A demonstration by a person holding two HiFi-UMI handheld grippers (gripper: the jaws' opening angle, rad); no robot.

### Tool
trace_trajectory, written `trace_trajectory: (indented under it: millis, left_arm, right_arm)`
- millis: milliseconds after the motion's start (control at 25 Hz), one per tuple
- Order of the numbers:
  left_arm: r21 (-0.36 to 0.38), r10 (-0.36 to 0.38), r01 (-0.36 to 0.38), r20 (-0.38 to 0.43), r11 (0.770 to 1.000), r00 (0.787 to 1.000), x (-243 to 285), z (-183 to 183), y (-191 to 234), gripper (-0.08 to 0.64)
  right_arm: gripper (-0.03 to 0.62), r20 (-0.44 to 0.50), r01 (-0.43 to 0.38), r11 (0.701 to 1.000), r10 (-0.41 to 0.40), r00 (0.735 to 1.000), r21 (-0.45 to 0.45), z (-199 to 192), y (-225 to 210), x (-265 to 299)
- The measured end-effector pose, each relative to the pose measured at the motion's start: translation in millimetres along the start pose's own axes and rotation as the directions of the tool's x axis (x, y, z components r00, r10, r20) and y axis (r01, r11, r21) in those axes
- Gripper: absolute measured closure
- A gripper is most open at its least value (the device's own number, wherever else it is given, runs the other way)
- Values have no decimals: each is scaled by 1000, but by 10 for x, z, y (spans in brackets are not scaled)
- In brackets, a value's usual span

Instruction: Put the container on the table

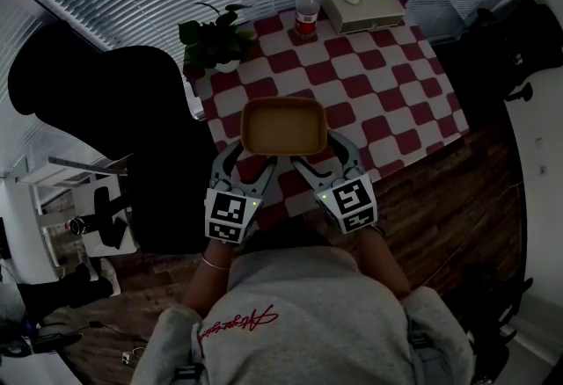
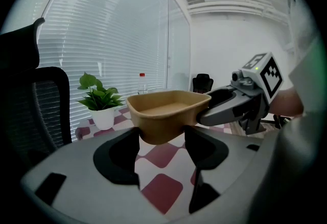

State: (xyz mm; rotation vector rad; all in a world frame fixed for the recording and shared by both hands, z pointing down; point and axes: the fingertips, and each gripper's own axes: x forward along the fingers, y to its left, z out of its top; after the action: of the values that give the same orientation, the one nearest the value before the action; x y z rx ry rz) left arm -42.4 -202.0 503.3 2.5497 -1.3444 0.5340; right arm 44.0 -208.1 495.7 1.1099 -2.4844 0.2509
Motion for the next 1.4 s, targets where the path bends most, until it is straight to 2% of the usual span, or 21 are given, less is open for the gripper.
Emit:
trace_trajectory:
  millis: [1400]
  left_arm:
    - [22,8,-5,-116,1000,993,219,-453,67,275]
  right_arm:
    - [260,-100,-14,1000,16,995,16,-388,2,257]
